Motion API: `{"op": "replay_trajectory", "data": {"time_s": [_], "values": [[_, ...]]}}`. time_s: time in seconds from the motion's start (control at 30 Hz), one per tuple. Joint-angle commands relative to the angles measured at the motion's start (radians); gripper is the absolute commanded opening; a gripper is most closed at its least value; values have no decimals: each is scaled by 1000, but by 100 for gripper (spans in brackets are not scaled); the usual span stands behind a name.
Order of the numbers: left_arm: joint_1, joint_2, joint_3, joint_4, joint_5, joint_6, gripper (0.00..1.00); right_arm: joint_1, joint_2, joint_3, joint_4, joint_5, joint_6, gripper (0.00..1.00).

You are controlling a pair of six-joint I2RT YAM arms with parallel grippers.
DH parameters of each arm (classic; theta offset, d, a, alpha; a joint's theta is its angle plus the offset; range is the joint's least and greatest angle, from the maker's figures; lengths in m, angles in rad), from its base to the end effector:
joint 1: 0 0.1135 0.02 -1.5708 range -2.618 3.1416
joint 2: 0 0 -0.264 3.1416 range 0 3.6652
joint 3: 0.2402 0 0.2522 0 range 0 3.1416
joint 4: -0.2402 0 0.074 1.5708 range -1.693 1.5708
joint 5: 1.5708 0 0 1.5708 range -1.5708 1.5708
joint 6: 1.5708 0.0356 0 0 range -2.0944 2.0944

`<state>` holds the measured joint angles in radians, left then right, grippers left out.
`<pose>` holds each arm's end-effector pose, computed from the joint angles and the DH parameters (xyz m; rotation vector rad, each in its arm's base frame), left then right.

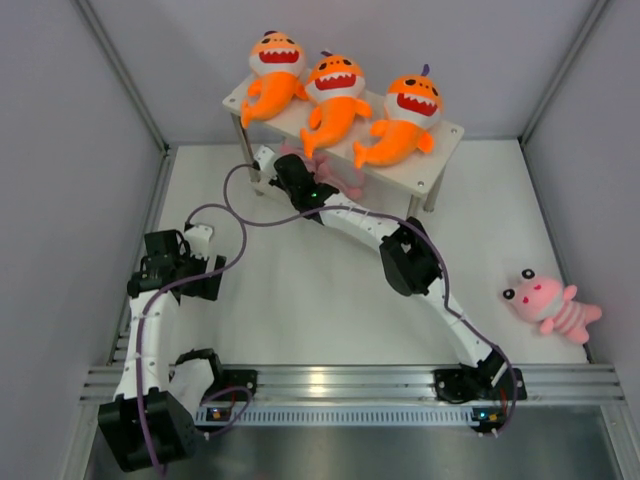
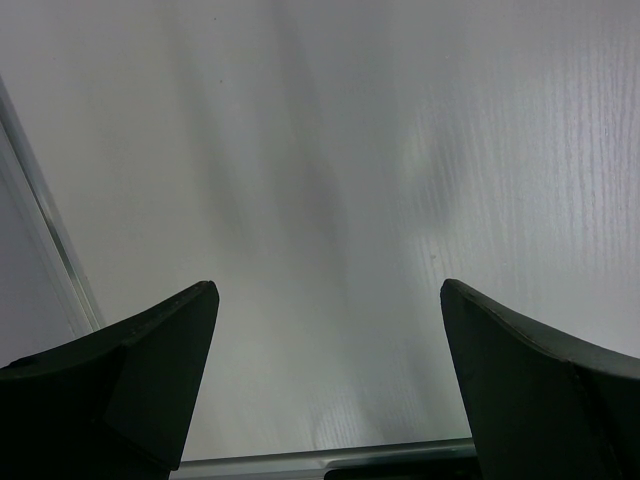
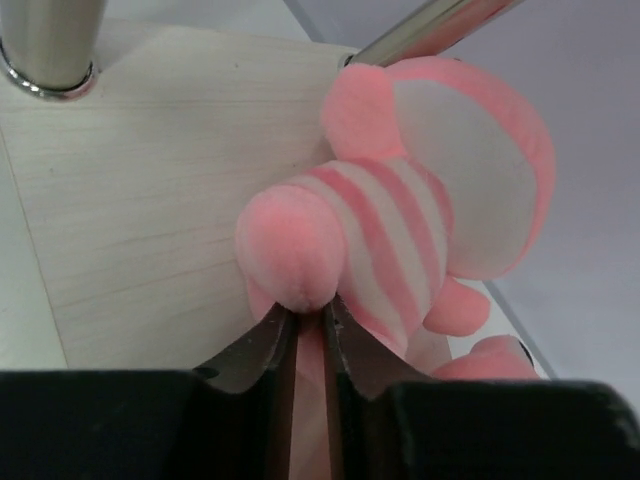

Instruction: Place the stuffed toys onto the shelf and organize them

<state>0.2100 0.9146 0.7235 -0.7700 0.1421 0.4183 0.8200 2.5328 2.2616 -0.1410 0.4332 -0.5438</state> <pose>0.1706 0.0312 0.2455 0.3180 2.4991 0.0744 0.4107 0.4183 0.2141 -1.0013 1.6744 -0.2470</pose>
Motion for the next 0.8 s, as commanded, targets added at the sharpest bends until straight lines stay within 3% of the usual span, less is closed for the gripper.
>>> {"op": "replay_trajectory", "data": {"time_s": [0.0,0.03,0.1,0.4,0.6,0.77], "values": [[9,3,4,18,10,-1,99,-22,40,58,12,-40,34,12],[9,4,4,18,10,-1,99,-21,37,61,9,-39,47,4],[9,4,4,18,10,-1,99,-13,20,67,-2,-36,70,0],[11,3,4,18,14,0,99,71,-57,56,1,-5,275,0],[9,0,4,18,14,4,99,88,-49,58,-11,102,352,0],[9,0,2,18,16,4,99,88,-45,53,-31,99,366,0]]}}
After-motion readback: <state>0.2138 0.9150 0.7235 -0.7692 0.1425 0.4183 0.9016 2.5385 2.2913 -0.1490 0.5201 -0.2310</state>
